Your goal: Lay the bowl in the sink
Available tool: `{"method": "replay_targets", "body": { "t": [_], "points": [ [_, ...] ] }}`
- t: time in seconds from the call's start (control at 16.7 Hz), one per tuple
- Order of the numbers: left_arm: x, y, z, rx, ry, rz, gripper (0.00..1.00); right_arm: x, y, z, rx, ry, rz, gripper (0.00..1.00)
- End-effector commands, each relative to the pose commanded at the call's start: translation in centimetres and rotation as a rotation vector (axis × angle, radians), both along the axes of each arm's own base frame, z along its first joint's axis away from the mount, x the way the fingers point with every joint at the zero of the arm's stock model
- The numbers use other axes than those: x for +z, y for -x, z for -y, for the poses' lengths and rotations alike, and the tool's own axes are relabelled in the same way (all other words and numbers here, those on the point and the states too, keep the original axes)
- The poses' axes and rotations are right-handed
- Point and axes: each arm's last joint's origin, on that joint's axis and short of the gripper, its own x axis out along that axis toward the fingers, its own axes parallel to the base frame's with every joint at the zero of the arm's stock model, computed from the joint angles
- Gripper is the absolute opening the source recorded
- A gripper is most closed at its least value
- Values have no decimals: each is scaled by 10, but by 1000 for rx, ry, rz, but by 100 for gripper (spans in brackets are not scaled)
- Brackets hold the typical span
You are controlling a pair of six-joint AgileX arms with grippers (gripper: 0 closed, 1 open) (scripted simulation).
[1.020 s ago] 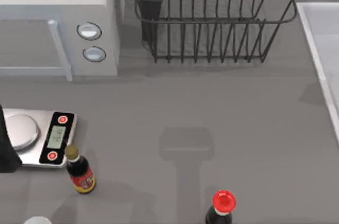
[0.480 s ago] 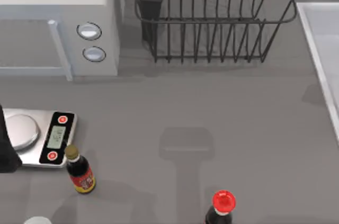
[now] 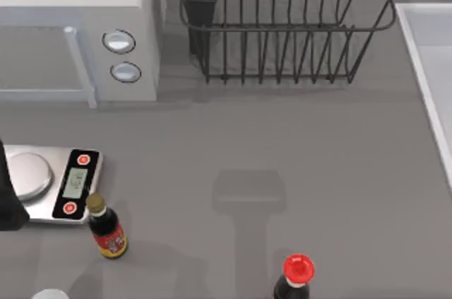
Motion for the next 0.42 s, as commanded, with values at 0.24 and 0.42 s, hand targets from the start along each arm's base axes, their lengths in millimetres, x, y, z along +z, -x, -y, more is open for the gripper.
{"method": "replay_targets", "body": {
  "t": [0.24, 0.42],
  "points": [
    [0, 0, 0, 0, 0, 0, 100, 0, 0, 0, 0, 0, 0, 100],
    [0, 0, 0, 0, 0, 0, 100, 0, 0, 0, 0, 0, 0, 100]
  ]
}}
